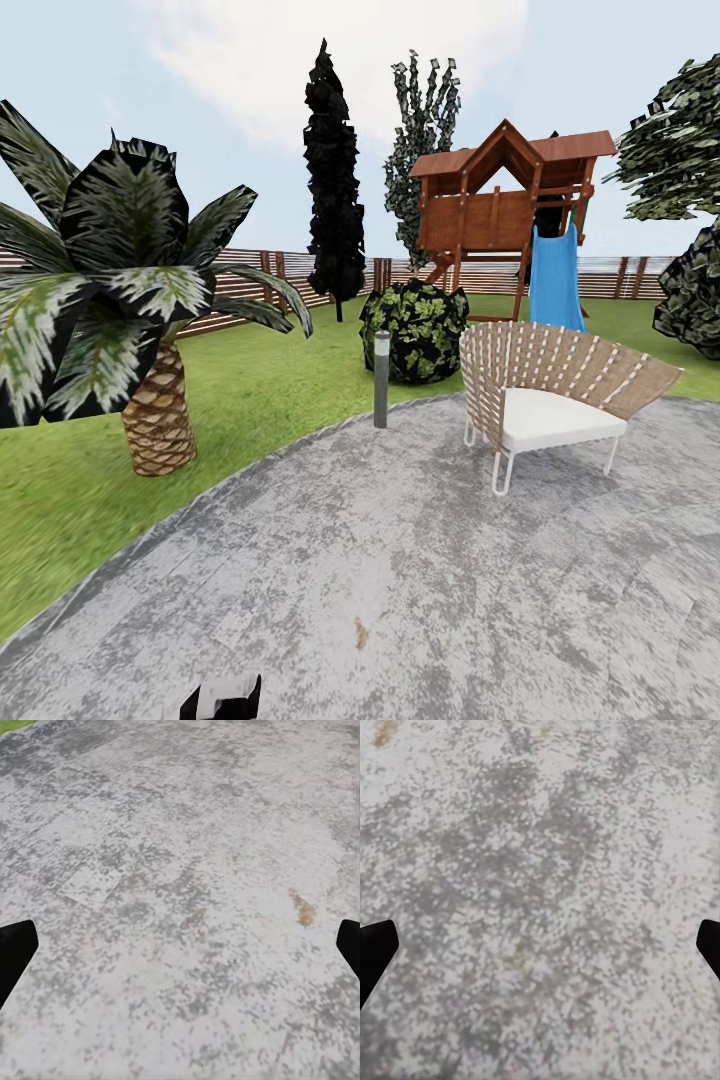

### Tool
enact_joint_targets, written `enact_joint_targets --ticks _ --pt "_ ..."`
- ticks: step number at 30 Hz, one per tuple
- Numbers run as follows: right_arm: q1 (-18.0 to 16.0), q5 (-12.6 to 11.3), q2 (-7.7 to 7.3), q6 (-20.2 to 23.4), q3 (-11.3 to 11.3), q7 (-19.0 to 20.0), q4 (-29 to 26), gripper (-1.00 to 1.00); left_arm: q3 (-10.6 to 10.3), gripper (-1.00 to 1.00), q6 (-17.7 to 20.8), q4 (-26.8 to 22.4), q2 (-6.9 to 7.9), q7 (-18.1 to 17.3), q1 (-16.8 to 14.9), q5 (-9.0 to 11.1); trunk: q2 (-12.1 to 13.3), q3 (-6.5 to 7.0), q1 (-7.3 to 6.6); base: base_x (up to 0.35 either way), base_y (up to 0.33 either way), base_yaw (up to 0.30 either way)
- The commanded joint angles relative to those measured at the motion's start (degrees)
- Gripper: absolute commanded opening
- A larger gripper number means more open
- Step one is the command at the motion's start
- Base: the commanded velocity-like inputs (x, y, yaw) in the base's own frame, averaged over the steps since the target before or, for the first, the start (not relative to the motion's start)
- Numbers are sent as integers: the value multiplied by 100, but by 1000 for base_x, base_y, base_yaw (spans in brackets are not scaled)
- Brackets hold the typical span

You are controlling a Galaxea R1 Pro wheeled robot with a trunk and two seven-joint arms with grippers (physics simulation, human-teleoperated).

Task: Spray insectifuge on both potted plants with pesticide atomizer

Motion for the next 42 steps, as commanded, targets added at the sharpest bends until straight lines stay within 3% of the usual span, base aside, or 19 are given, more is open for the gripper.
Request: enact_joint_targets --ticks 1,17,29,42 --pt "-1 -7 0 -15 -3 -1 -1 100 4 100 -17 4 -2 -6 -3 34 -2 -5 -1 0 0 0" --pt "-1 -12 -8 -14 -3 -1 4 100 4 100 -20 4 -2 -6 0 27 -2 -5 -1 0 0 0" --pt "-1 -10 0 -14 -3 -1 5 100 4 100 -17 4 -2 -6 2 28 -484 -221 263 0 0 0" --pt "-1 -7 0 -14 -3 -1 1 100 1 100 -25 4 -2 -6 0 21 -484 -221 263 0 0 0"
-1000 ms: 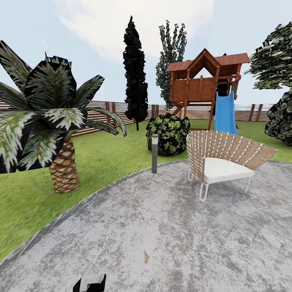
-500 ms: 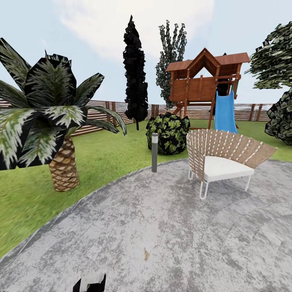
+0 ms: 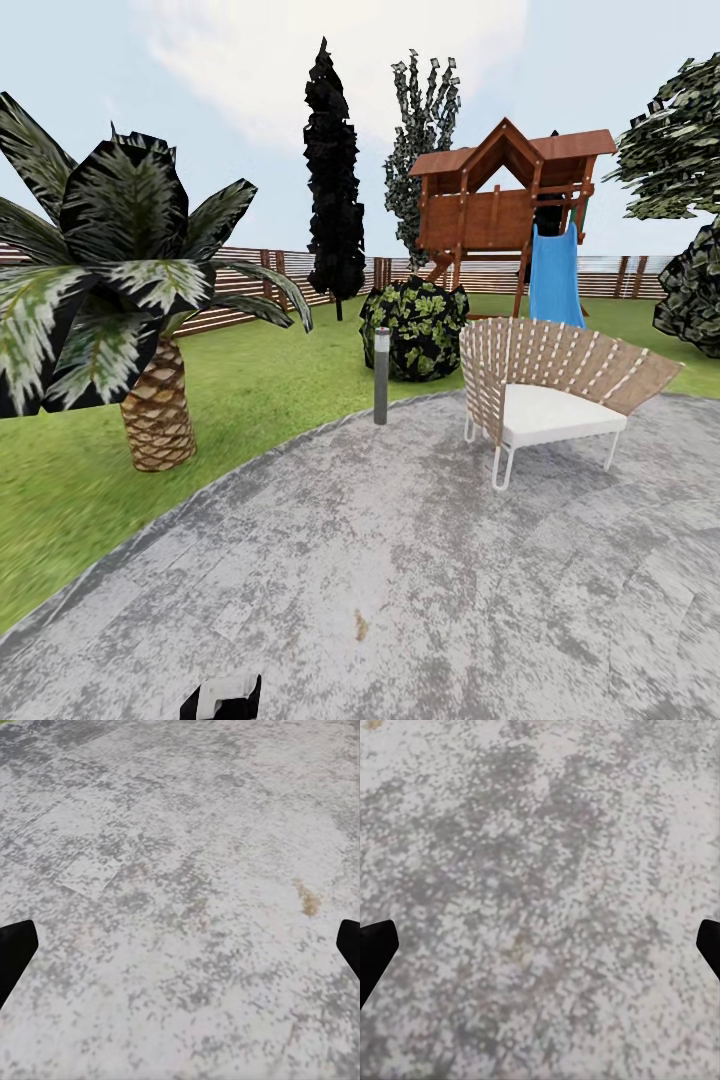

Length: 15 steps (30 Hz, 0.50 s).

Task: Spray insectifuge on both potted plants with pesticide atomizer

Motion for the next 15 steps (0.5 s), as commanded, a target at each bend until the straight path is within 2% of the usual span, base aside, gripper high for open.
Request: enact_joint_targets --ticks 1,3,15 --pt "-1 -7 0 -15 -3 -1 -1 100 5 100 -17 4 -2 -6 -1 36 -2 -5 -1 0 0 0" --pt "-1 -7 0 -15 -3 -1 -1 100 5 100 -15 4 -2 -6 -3 36 -2 -5 -1 0 0 0" --pt "-1 -7 -5 -15 -3 -1 1 100 6 100 -9 4 -2 -6 0 40 -484 -221 262 0 0 0"
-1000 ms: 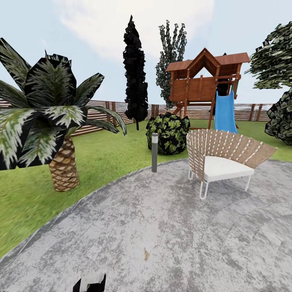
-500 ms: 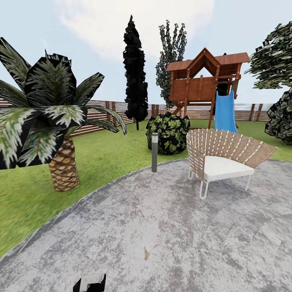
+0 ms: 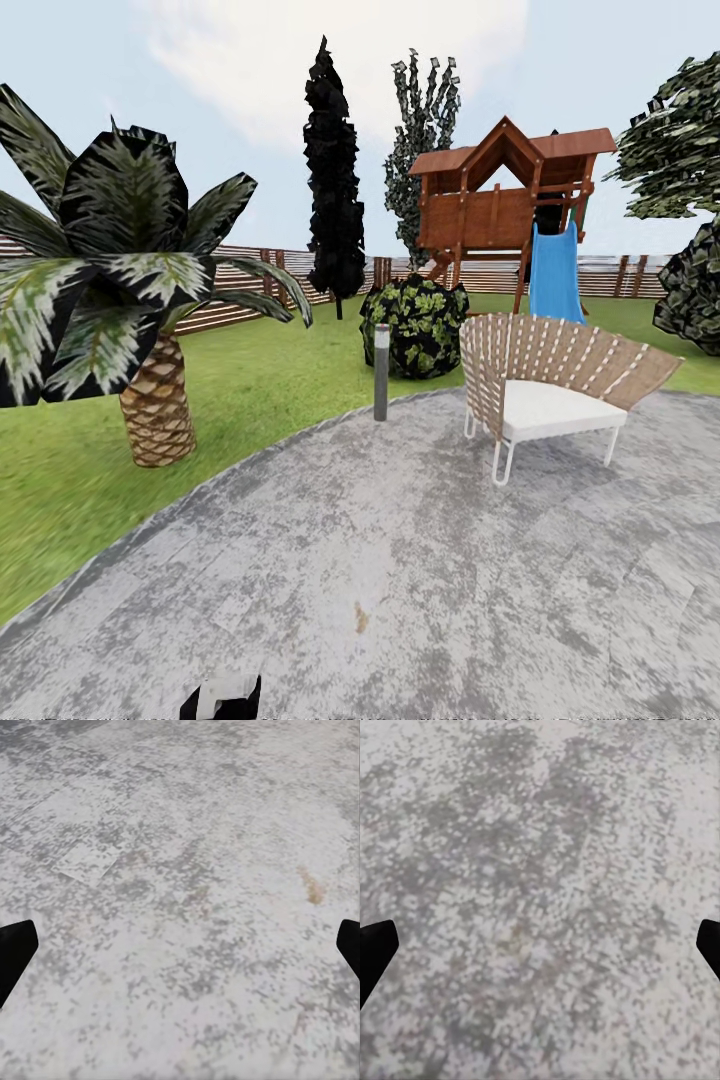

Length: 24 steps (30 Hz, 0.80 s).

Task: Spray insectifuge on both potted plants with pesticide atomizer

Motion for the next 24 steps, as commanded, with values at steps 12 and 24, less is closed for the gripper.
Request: enact_joint_targets --ticks 12,24 --pt "-1 -7 -9 -17 -3 12 3 100 4 100 -16 4 -2 -6 -3 34 -175 -273 108 0 0 0" --pt "-1 -7 -3 -17 -3 0 5 100 4 100 -18 4 -2 -6 -5 35 -175 -327 108 9 0 0"
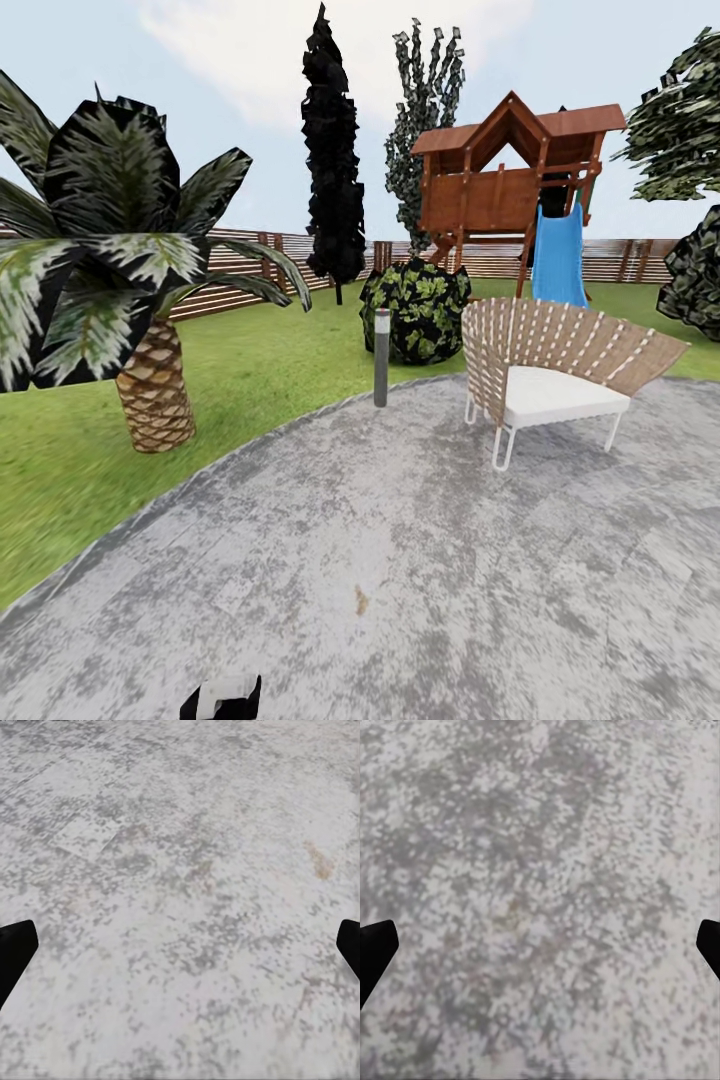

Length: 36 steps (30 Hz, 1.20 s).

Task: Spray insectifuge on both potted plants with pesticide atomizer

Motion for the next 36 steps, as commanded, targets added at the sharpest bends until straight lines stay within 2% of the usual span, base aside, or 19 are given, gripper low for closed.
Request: enact_joint_targets --ticks 1,25,36 --pt "-1 -7 0 -15 -3 -1 0 100 4 100 -16 4 -2 -6 -1 34 -2 -5 0 159 -18 0" --pt "-1 -7 9 -15 -3 -2 0 100 4 100 -15 4 -2 -6 0 42 -2 -6 0 319 -26 0" --pt "-1 -7 9 -17 -3 -2 0 100 4 100 -15 4 -2 -6 0 37 -2 -6 0 336 -95 0"
